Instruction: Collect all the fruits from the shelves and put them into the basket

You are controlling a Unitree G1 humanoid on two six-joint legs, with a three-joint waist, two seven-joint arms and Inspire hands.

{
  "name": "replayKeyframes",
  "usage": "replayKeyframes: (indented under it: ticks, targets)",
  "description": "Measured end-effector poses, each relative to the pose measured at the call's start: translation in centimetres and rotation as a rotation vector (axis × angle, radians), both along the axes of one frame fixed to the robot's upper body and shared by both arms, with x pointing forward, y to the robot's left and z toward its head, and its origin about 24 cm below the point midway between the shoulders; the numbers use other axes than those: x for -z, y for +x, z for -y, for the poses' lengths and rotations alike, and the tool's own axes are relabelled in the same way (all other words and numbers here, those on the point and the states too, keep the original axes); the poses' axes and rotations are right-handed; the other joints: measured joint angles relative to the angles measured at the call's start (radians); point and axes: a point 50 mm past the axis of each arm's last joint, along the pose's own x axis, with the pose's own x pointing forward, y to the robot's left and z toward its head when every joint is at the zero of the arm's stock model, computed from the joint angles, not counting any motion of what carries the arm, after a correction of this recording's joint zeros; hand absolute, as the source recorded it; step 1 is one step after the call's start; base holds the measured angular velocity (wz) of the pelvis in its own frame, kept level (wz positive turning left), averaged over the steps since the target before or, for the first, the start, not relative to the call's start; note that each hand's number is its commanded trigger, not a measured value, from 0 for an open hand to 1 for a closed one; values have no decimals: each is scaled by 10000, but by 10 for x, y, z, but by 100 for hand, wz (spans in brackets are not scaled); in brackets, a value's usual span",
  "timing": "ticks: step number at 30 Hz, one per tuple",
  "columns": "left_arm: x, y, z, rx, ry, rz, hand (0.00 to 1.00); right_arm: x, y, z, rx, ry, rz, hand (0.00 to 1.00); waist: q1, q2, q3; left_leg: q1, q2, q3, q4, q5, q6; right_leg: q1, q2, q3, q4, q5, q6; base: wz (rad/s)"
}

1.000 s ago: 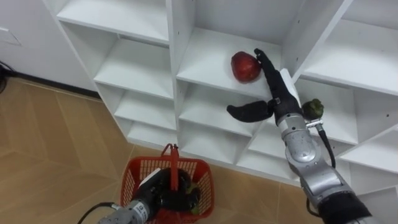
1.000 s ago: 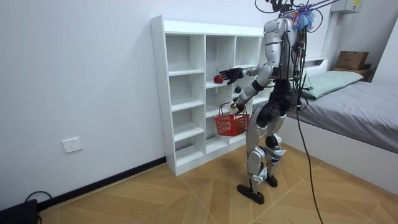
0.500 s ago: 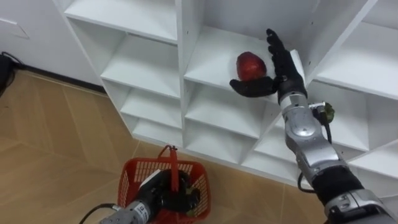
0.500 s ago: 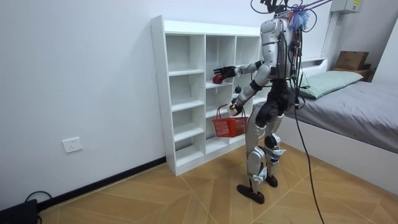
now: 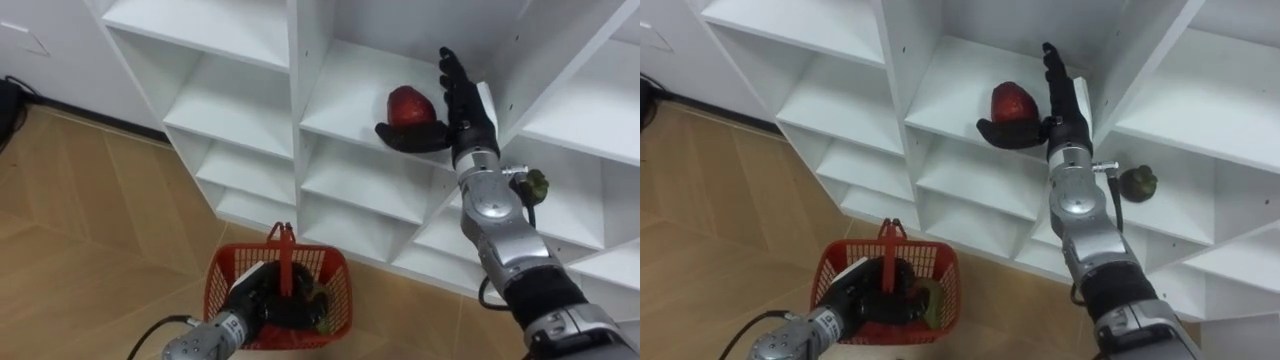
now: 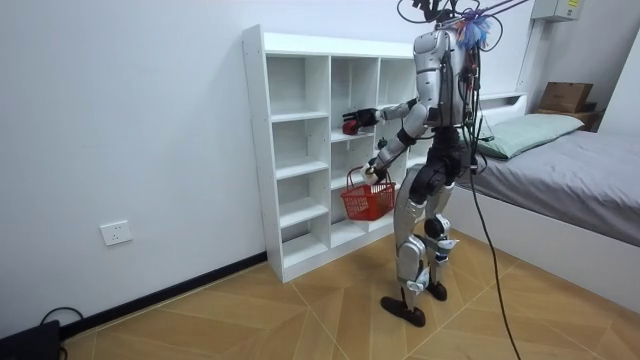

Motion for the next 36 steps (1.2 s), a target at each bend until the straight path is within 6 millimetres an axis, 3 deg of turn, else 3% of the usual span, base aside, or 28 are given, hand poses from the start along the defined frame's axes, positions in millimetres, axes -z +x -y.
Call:
replayKeyframes:
  ticks: [19,24,33,34,36]
  targets:
    - [0,1,-3,-307,253,46,100,5,-1,2,62,86,-263,0,-20,-19,11,-1,-3,6,8,3,3,3,-4,-6,15,-28,-1,0]
    - [5,3,-1,-116,450,-215,100,4,2,0,-92,-238,-218,0,50,-122,84,-46,-35,14,24,3,3,-156,-19,50,238,-127,-41,-1]
    - [6,2,3,33,457,-280,100,5,4,1,-204,-750,-185,0,79,-116,86,-183,30,31,118,2,1,-302,-32,57,354,-155,-59,0]
    - [6,2,3,40,443,-283,100,6,4,1,-201,-764,-210,5,81,-116,86,-182,29,31,132,1,1,-297,-33,57,356,-155,-60,0]
    - [6,2,4,-108,348,-321,100,7,4,2,-201,-780,-222,51,89,-105,93,-183,32,31,156,1,1,-295,-39,57,381,-154,-60,0]
